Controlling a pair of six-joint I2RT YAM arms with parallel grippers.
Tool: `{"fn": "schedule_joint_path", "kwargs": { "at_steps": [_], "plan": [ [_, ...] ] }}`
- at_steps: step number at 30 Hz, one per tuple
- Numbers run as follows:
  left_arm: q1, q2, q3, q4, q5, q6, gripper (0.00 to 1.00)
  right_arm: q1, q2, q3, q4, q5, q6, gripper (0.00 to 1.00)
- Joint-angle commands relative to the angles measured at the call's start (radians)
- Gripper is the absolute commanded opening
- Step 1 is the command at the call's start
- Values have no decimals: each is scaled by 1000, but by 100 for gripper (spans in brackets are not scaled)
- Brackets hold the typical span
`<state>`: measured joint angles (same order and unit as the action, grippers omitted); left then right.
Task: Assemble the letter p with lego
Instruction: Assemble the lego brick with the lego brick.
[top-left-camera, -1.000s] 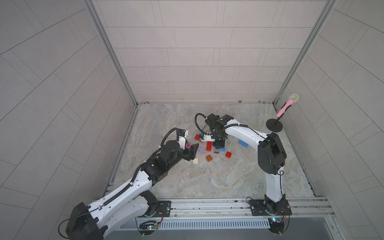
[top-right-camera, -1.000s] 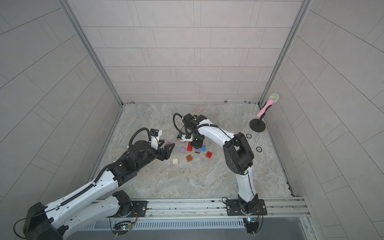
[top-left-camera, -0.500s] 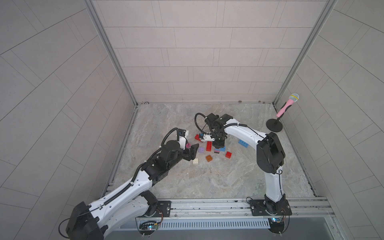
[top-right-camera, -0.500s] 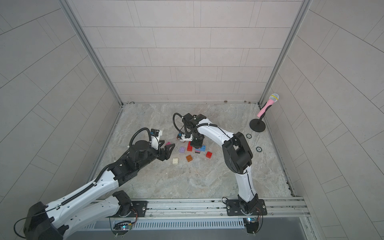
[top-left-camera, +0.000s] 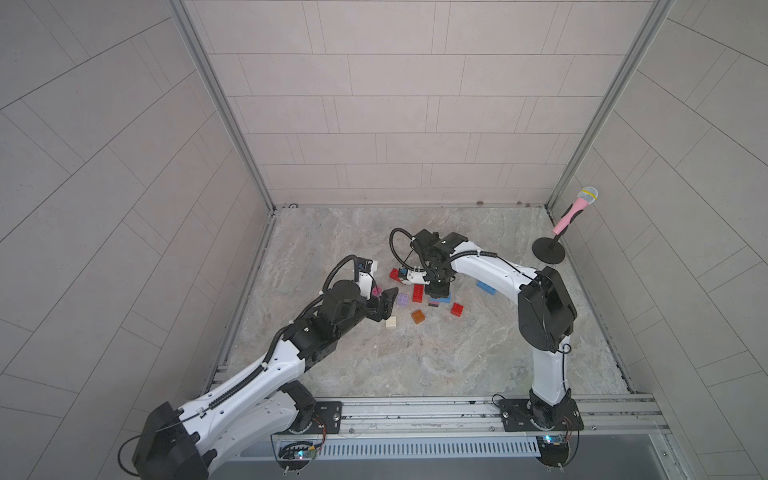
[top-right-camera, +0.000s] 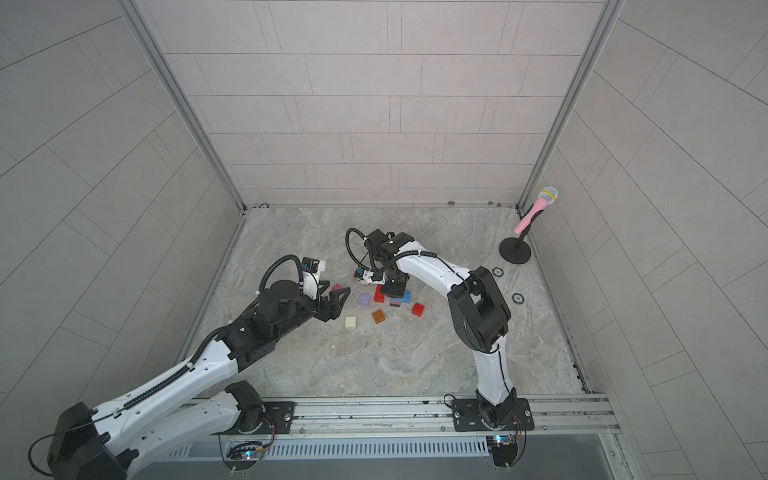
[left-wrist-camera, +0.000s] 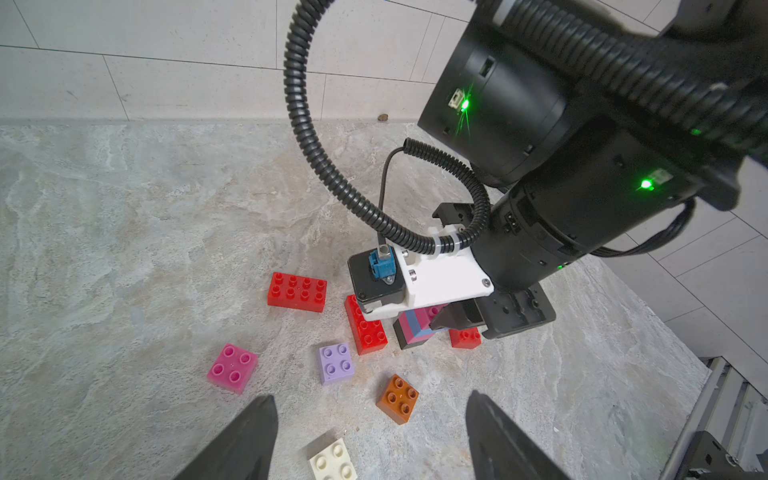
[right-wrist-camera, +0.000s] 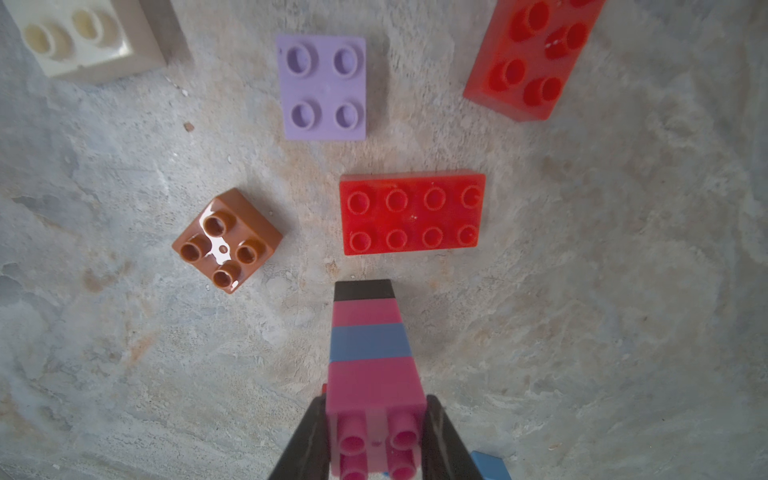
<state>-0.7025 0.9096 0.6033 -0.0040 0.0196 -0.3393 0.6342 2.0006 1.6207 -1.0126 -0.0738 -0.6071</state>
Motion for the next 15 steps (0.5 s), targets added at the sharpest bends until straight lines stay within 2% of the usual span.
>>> {"fn": "schedule_joint_path", "kwargs": {
  "at_steps": [1, 12, 15],
  "plan": [
    [5, 1, -13, 29, 3, 14, 78, 6, 153, -110, -69, -75, 19, 19],
    [5, 9, -12, 30, 3, 13, 78, 7, 163, -114, -84, -69, 24, 19],
    [6, 11, -11, 30, 3, 12, 78, 8, 133, -107, -86, -63, 33, 24]
  ]
}}
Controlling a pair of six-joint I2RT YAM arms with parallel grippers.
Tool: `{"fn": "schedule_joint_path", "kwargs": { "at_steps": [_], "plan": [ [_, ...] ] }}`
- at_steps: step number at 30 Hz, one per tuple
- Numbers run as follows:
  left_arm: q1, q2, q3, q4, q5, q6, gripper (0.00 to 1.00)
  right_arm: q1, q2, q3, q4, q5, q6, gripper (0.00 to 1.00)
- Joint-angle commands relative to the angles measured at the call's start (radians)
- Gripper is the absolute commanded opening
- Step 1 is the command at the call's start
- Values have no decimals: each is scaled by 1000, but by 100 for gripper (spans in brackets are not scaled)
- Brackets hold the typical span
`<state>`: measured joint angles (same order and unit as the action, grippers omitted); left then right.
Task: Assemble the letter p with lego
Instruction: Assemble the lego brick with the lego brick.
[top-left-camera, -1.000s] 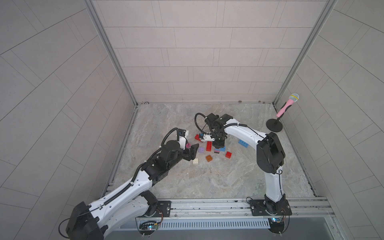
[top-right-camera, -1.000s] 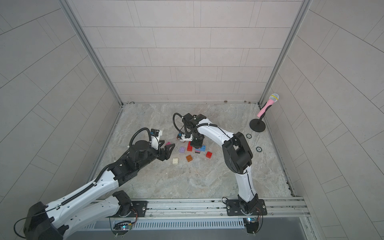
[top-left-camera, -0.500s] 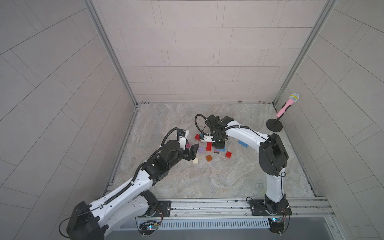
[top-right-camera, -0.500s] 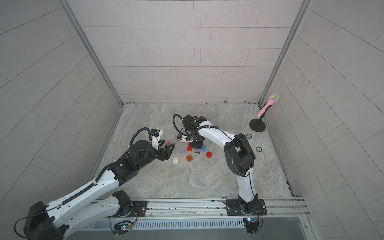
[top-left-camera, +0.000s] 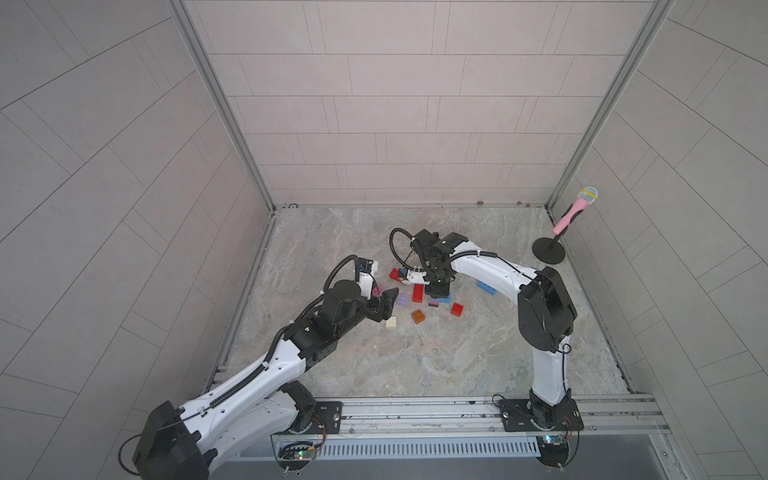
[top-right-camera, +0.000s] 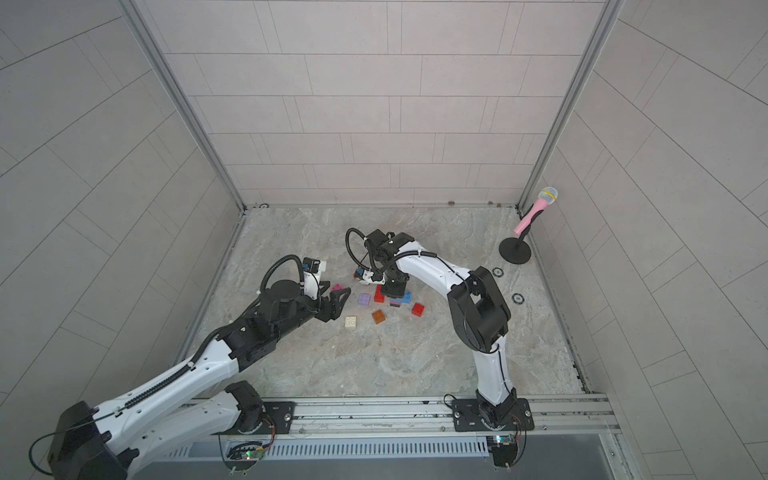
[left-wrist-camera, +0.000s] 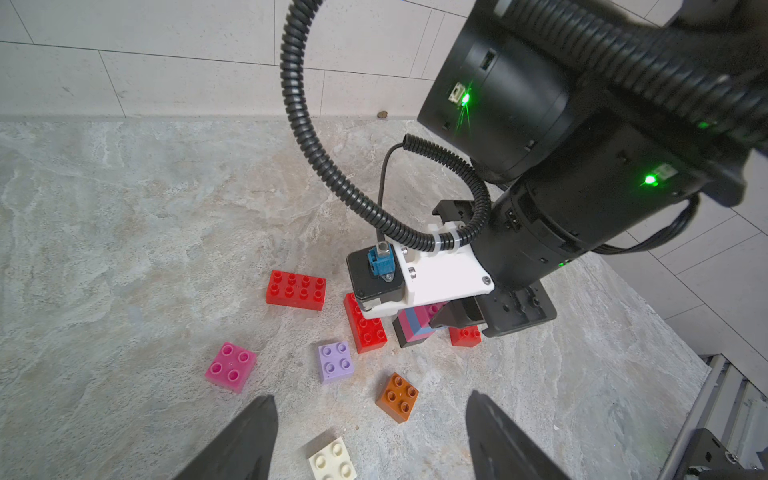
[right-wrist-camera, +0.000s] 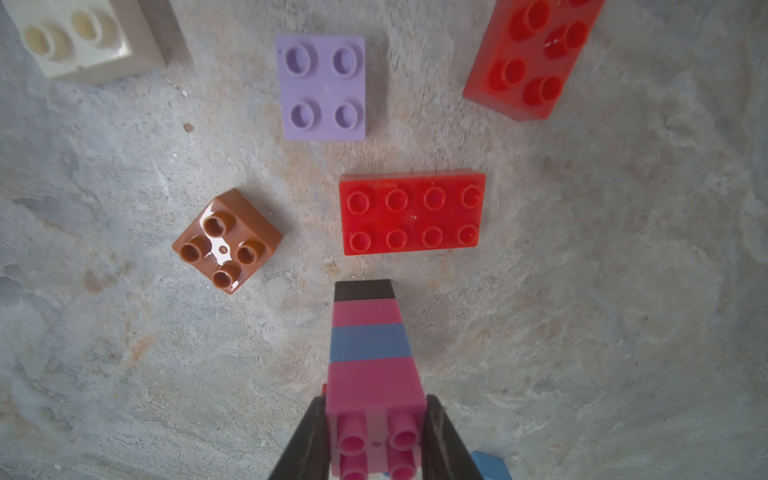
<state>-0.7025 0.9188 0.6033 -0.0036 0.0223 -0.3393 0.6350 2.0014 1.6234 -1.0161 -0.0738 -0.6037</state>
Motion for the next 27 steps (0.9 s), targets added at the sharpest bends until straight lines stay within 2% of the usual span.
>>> {"fn": "schedule_joint_path", "kwargs": {
  "at_steps": [1, 6, 14, 21, 27],
  "plan": [
    [6, 3, -11, 30, 0, 13, 78, 7, 121, -104, -82, -63, 33, 27],
    [6, 5, -11, 31, 0, 14, 78, 6, 44, -65, -84, -60, 41, 45],
    [5, 5, -11, 31, -1, 16, 78, 5, -40, 1, -93, -35, 71, 62],
    [6, 12, -11, 32, -5, 18, 78, 6, -113, -6, -76, -16, 104, 68],
    [6, 15, -6, 39, 4, 17, 78, 6, -238, -131, 14, 31, 228, 70]
  ]
}}
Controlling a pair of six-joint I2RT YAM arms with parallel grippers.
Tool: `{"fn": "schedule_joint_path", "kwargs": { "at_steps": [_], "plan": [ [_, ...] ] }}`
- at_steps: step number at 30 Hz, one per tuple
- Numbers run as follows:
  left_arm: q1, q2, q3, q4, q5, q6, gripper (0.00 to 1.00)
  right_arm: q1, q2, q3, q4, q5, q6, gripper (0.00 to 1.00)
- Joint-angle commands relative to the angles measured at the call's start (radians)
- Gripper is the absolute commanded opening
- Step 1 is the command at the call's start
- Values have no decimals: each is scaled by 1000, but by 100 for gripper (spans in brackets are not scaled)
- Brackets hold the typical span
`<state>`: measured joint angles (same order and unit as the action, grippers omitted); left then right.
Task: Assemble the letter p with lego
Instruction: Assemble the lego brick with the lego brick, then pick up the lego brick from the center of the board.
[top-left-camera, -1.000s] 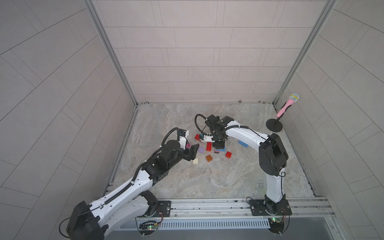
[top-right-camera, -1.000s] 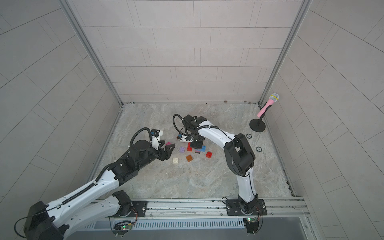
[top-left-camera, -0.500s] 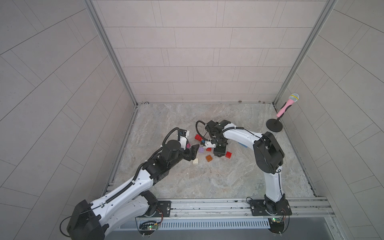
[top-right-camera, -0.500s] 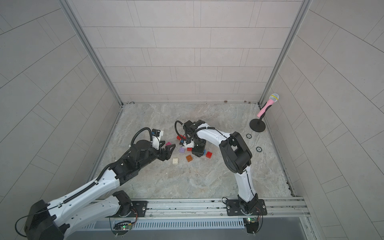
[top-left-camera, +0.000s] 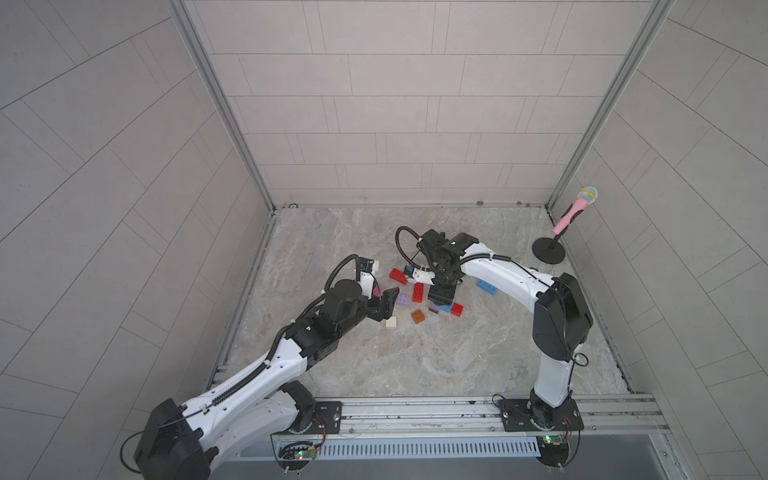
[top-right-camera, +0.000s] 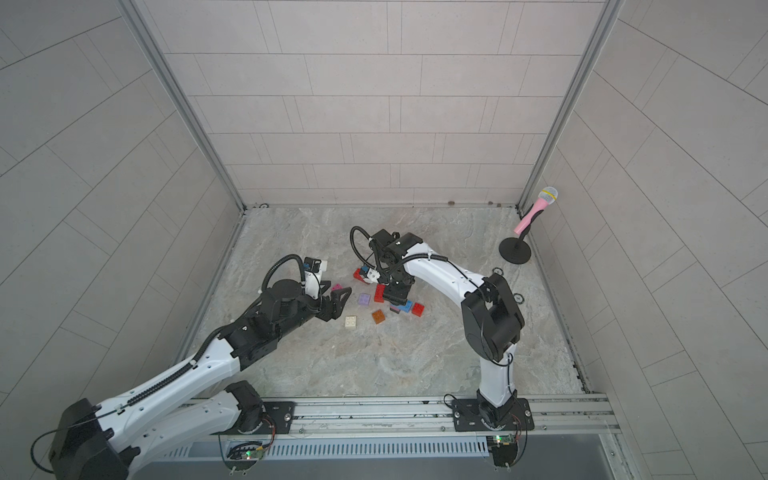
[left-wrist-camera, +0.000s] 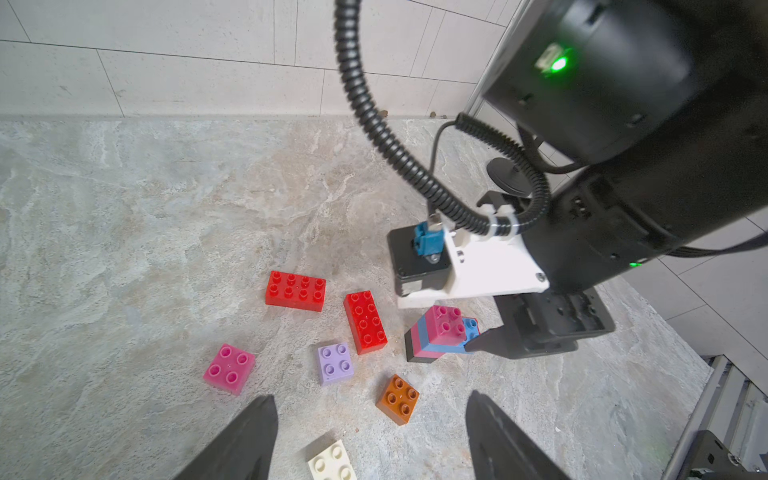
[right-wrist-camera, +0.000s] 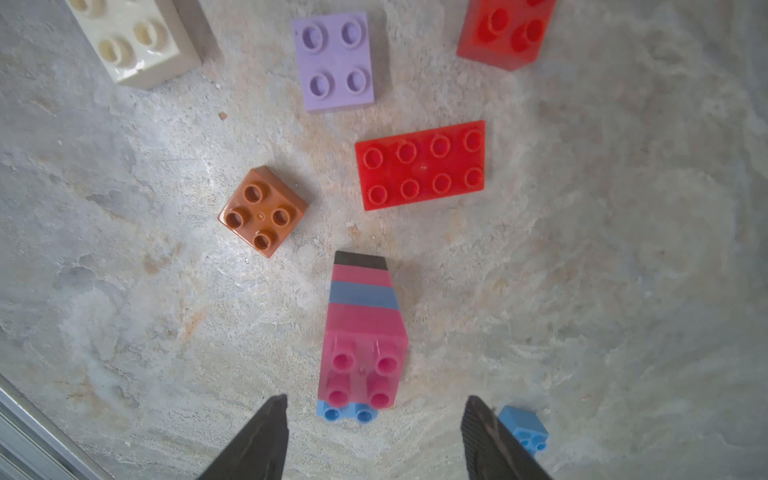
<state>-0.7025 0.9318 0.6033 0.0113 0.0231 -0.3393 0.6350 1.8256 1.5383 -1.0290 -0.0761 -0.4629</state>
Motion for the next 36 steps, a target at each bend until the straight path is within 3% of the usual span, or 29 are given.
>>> {"fn": "schedule_joint_path", "kwargs": {
  "at_steps": [1, 11, 17, 25, 36],
  "plan": [
    [6, 5, -3, 24, 4, 14, 78, 7, -87, -79, 53, 45, 122, 70],
    [4, 85, 61, 5, 51, -57, 78, 40, -236, -419, 340, 176, 432, 70],
    [4, 78, 45, 13, 51, -86, 77, 40, -238, -525, 467, 236, 507, 71],
    [5, 52, 46, -40, 22, -71, 77, 14, -187, -524, 547, 320, 528, 70],
    [4, 59, 51, -56, 12, -57, 77, -14, -163, -486, 521, 226, 465, 67]
  ]
}}
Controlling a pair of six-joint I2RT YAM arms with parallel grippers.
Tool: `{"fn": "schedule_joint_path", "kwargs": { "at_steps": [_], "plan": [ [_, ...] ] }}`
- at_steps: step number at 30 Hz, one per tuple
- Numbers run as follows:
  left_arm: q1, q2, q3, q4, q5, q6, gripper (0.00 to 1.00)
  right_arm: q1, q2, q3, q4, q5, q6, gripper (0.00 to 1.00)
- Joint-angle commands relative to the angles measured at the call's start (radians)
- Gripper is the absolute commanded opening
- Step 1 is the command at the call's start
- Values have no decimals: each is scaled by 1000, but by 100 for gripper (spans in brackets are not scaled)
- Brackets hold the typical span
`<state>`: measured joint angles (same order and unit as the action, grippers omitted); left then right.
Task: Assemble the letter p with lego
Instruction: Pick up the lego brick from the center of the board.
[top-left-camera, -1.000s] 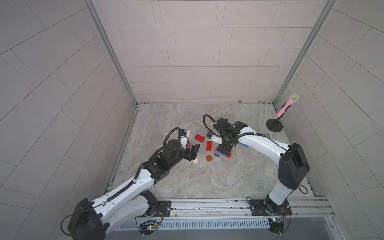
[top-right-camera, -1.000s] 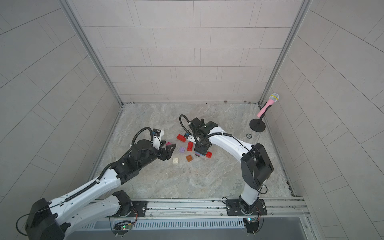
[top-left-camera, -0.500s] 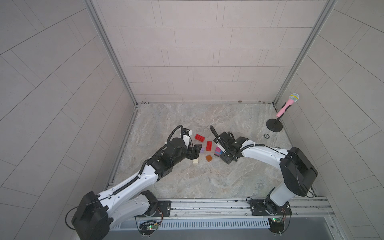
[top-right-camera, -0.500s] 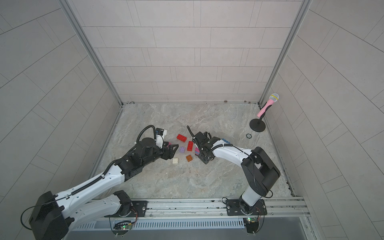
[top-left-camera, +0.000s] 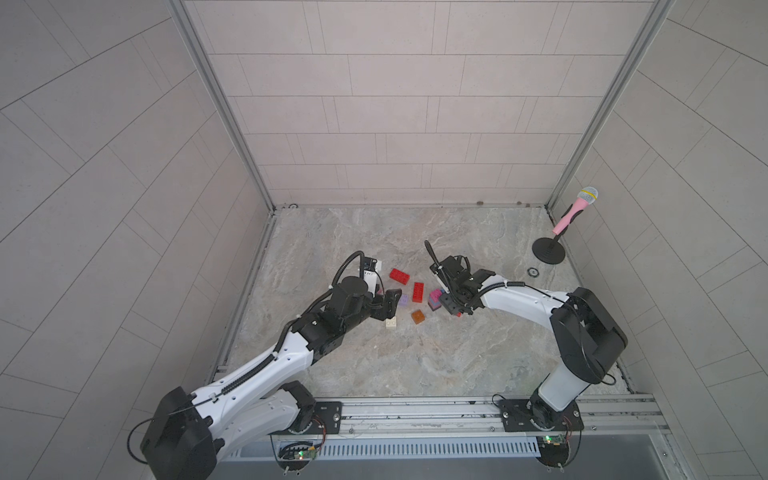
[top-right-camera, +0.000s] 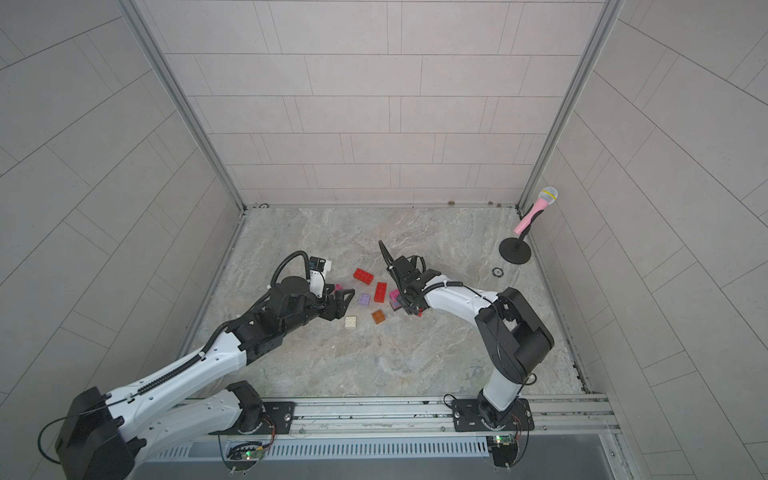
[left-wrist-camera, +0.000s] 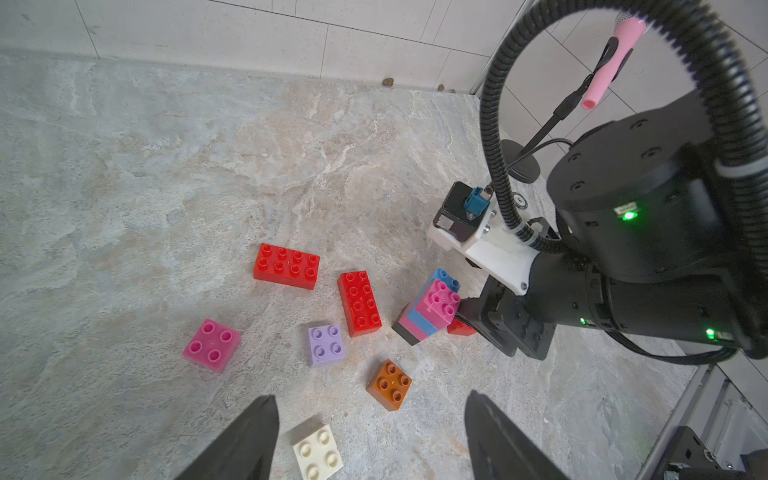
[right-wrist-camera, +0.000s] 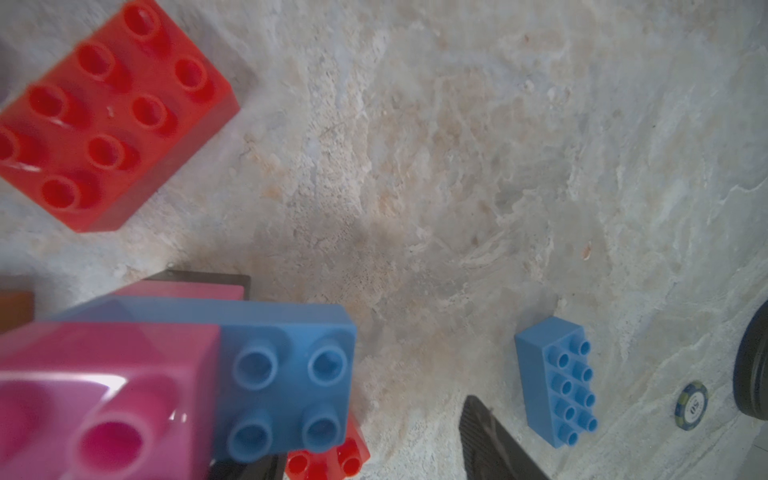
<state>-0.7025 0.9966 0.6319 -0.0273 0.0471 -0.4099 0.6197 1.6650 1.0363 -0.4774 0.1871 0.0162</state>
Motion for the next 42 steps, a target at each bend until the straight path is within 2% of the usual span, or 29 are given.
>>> {"fn": "schedule_joint_path", "kwargs": {
  "at_steps": [1, 8, 15, 22, 31, 42],
  "plan": [
    [3, -5, 24, -20, -8, 14, 77, 1, -10, 19, -50, -57, -31, 67],
    [4, -22, 27, -34, 16, 18, 77, -19, -47, 95, -230, -209, -148, 66],
    [3, -44, 24, -40, 32, 34, 77, -45, -24, 145, -348, -253, -253, 66],
    [5, -44, 6, -16, 47, 34, 77, -76, 27, 131, -319, -266, -307, 65],
    [4, -36, 1, -8, 40, 39, 77, -87, 107, 99, -242, -262, -307, 61],
    [6, -10, 9, -2, 40, 39, 77, -94, 116, 99, -223, -252, -305, 55]
  ]
}}
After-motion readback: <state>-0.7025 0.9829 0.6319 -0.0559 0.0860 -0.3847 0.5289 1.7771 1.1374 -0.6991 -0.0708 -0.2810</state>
